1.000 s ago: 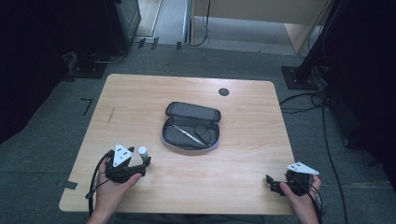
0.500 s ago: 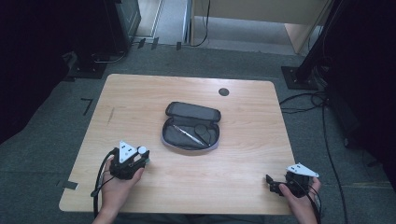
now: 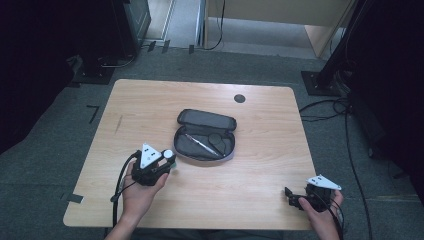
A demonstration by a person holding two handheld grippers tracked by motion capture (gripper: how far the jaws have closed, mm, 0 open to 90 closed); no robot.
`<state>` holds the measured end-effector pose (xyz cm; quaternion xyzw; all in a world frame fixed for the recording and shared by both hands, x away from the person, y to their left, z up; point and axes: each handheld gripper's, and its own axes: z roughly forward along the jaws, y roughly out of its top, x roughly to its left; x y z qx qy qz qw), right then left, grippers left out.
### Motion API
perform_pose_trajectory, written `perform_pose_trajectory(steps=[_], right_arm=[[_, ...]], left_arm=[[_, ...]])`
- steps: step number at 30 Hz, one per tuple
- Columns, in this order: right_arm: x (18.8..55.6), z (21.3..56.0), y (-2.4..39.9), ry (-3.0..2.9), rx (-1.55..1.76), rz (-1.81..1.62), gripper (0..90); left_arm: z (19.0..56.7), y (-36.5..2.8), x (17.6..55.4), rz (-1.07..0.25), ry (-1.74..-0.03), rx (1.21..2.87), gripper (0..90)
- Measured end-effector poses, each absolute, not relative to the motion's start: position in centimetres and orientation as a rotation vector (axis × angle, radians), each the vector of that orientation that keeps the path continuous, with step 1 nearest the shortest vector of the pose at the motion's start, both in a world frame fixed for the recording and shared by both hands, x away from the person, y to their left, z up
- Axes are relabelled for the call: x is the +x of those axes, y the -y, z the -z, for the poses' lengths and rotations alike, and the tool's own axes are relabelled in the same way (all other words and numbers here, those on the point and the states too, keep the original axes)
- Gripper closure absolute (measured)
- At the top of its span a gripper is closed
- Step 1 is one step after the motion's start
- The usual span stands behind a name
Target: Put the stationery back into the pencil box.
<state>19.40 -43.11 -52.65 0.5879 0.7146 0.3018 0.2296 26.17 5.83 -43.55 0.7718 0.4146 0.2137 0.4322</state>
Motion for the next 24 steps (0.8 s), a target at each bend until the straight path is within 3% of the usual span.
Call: perform_pose_trajectory(steps=[13, 24], right_arm=[[19.4, 52.7, 43.1, -1.967, 1.615, -0.832, 0.0], [19.4, 52.7, 43.1, -1.967, 1.615, -0.832, 0.0]], left_arm=[[43.4, -2.1, 29.3, -0.528, -1.006, 1.9, 65.3], [44.9, -0.1, 31.1, -0.449, -0.997, 1.851, 65.3]])
